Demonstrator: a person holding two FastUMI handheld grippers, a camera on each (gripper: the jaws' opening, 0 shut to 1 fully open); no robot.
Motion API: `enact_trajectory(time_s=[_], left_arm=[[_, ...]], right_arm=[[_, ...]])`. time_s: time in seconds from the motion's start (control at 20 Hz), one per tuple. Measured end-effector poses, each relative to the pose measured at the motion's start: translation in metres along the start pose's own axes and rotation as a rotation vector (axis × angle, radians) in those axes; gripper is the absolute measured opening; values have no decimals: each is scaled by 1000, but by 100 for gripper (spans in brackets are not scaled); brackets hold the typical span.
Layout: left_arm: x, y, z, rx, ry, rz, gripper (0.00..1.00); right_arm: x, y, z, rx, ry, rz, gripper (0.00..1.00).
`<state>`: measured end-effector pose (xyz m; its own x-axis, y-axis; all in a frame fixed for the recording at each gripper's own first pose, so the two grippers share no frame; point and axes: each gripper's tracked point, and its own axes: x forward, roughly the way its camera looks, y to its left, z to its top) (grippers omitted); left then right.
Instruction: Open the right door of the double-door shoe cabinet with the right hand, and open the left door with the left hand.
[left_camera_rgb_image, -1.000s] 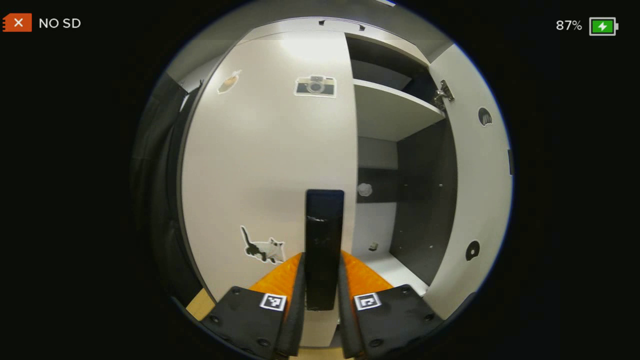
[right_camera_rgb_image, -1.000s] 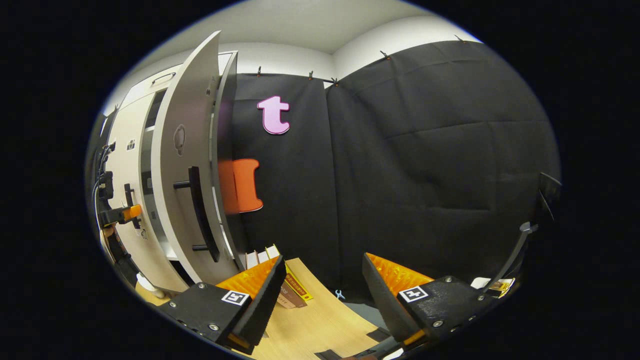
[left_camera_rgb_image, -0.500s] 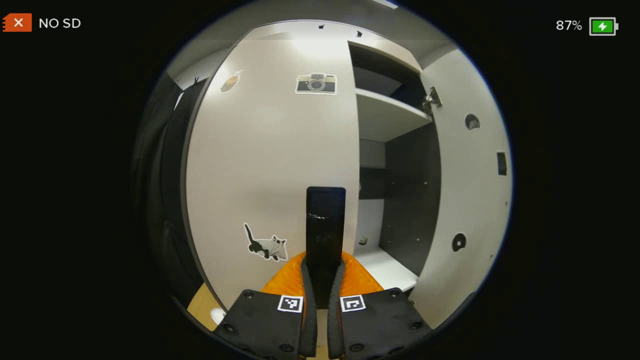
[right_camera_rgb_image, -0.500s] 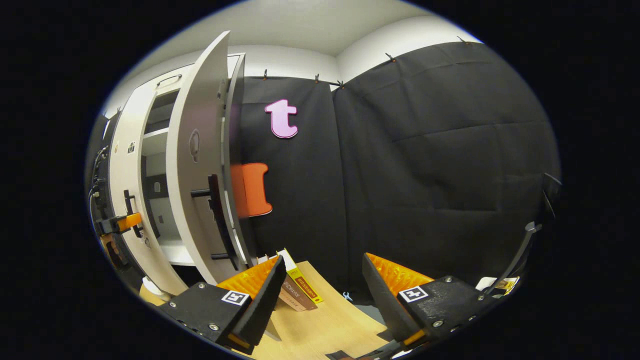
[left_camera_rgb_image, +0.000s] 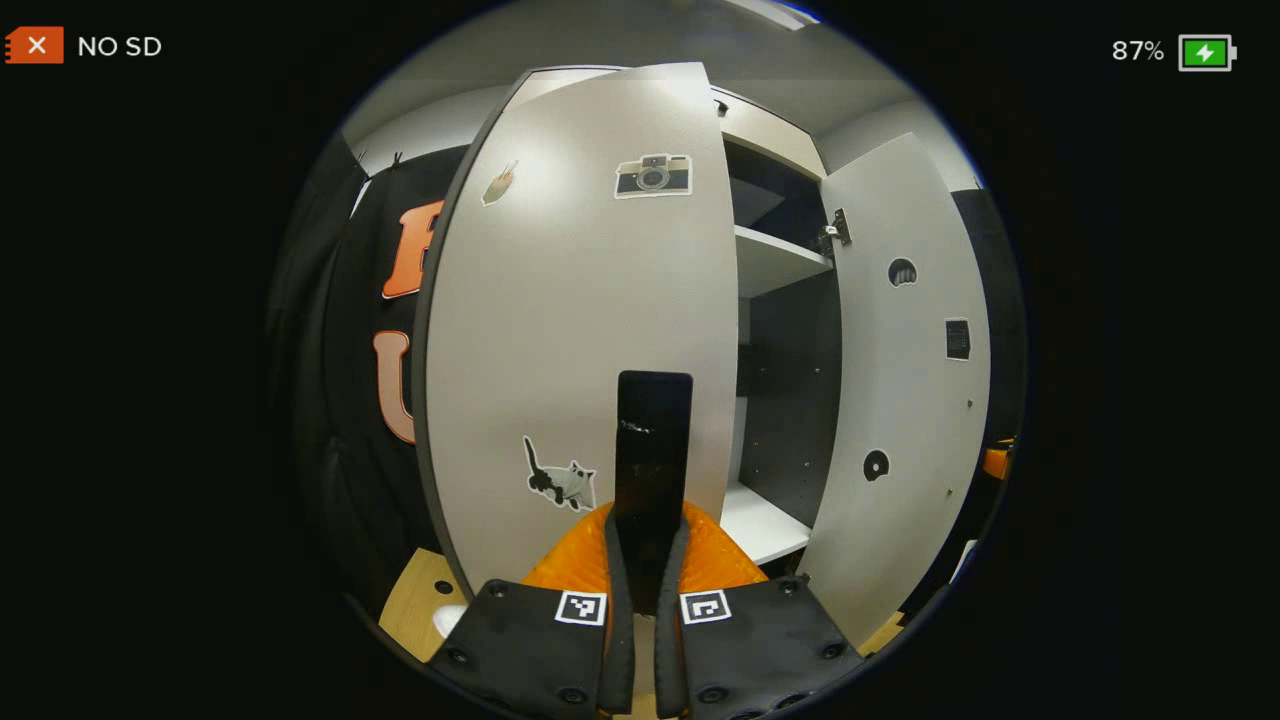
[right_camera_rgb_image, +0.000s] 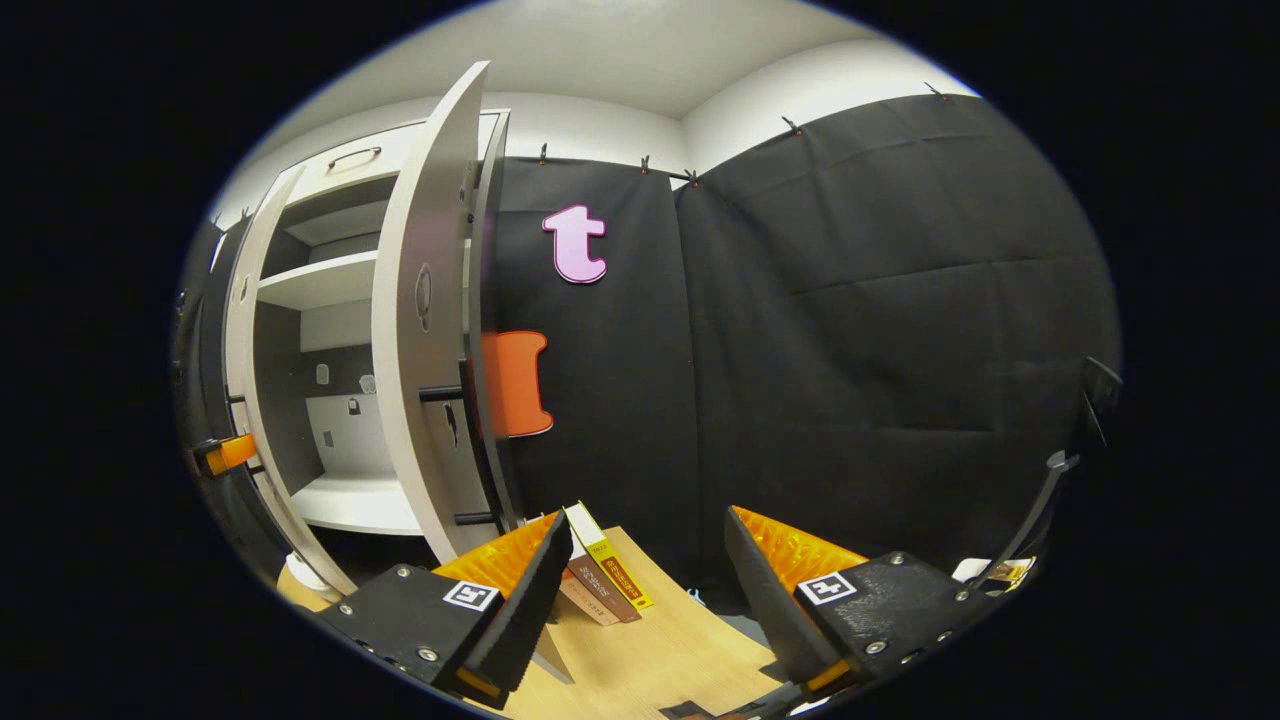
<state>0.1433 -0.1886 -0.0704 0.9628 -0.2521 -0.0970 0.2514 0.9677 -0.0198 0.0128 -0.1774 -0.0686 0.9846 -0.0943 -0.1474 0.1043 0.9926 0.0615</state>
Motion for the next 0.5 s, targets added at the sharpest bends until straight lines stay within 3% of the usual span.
enact_trajectory(time_s=[0.5], left_arm=[[-38,23,-1,-7,-1,9,11]], right_arm=[[-10,15,6,-13,-13,-12,93]])
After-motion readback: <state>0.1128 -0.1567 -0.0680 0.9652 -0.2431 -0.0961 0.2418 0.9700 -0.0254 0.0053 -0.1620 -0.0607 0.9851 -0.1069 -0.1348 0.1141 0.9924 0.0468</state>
